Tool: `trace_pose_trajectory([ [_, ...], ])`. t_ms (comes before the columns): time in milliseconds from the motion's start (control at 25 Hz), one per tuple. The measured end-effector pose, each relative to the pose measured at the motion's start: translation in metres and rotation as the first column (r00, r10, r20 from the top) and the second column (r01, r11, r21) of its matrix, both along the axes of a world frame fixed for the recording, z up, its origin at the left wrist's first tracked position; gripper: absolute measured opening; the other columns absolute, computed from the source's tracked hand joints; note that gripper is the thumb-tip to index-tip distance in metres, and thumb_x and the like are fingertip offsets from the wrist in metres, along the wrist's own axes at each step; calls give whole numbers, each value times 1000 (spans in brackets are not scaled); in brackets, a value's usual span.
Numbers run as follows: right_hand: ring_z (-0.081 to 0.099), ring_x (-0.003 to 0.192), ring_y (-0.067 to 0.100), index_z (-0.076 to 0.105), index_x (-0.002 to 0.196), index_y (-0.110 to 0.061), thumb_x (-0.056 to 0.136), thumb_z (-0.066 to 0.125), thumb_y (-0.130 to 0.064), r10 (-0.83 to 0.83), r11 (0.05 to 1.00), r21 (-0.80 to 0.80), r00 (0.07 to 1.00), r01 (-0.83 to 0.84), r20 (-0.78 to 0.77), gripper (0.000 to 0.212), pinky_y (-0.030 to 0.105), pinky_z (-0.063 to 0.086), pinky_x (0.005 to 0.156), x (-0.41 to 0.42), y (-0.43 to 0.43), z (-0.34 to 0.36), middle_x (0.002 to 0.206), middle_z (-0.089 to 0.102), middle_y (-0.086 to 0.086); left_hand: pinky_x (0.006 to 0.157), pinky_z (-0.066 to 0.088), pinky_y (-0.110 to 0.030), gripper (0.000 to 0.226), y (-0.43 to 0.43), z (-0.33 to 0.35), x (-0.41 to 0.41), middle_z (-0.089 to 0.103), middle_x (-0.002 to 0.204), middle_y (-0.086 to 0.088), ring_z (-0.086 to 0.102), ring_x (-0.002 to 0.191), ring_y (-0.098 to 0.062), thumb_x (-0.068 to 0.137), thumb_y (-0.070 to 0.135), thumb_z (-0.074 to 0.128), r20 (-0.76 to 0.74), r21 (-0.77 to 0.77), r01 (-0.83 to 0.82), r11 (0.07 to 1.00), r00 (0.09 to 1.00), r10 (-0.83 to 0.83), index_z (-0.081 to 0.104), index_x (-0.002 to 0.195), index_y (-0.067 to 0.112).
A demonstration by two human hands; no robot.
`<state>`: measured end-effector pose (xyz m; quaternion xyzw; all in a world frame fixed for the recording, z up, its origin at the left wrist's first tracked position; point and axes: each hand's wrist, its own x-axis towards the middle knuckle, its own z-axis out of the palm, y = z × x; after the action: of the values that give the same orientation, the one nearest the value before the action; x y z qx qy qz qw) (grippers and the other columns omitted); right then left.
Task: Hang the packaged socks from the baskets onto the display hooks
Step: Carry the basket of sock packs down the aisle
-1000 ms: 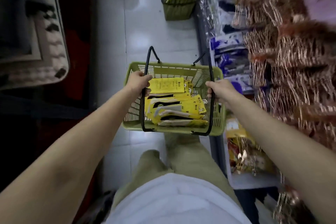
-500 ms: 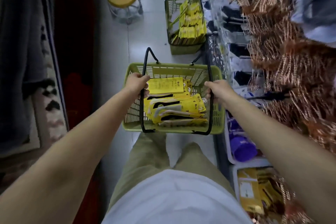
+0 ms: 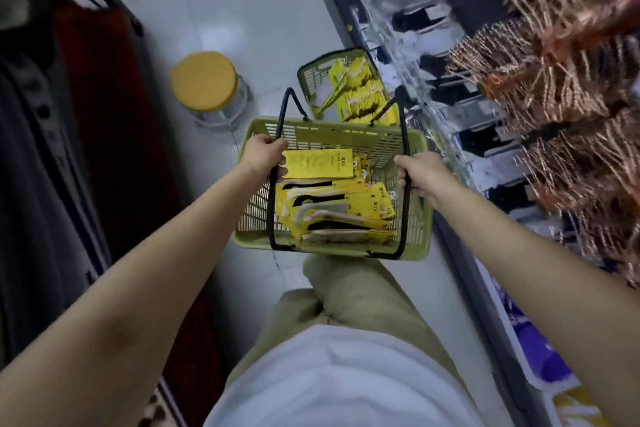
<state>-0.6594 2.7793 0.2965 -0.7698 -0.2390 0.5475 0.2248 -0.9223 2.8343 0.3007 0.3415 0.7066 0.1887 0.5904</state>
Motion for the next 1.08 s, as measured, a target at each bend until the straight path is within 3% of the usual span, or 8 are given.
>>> trace_pose_trajectory([
  [160,53,60,18,55,76,-12,91,55,-22,29,998,-59,997,-25,72,18,34,45,67,-27,99,-5,66,56,3,41,41,-23,10,102,-8,-16,44,64,-6,44,43,-19,95,15,47,-30,-39,28,999,999,-29,45,93,6],
  [360,53,59,17,51,75,-14,91,54,-23,-31,998,-50,997,35,75,19,29,40,57,-56,213,5,67,54,2,44,40,-25,21,237,-11,-41,45,65,-5,42,44,-19,92,9,48,-76,-9,108,994,991,-108,45,72,12],
  [720,50,53,11,51,73,-16,93,55,-26,-363,927,-61,926,370,106,22,17,36,38,-80,350,8,68,56,1,39,39,-22,17,470,-11,-23,45,61,-4,41,39,-17,90,7,47,-119,-6,427,904,898,-424,47,74,12],
  [880,55,59,11,50,77,-17,93,55,-29,-484,870,-66,871,489,80,20,24,37,48,-75,390,4,72,58,0,41,38,-24,13,534,-15,8,44,60,-6,39,38,-19,88,5,47,-146,5,514,858,849,-508,48,75,8],
  [1080,52,55,11,49,77,-17,92,56,-26,-552,828,-86,832,555,51,19,23,35,47,-59,427,-2,69,57,0,37,39,-21,17,579,-19,40,47,60,-5,41,38,-18,90,7,49,-131,-27,551,834,825,-549,49,73,11],
])
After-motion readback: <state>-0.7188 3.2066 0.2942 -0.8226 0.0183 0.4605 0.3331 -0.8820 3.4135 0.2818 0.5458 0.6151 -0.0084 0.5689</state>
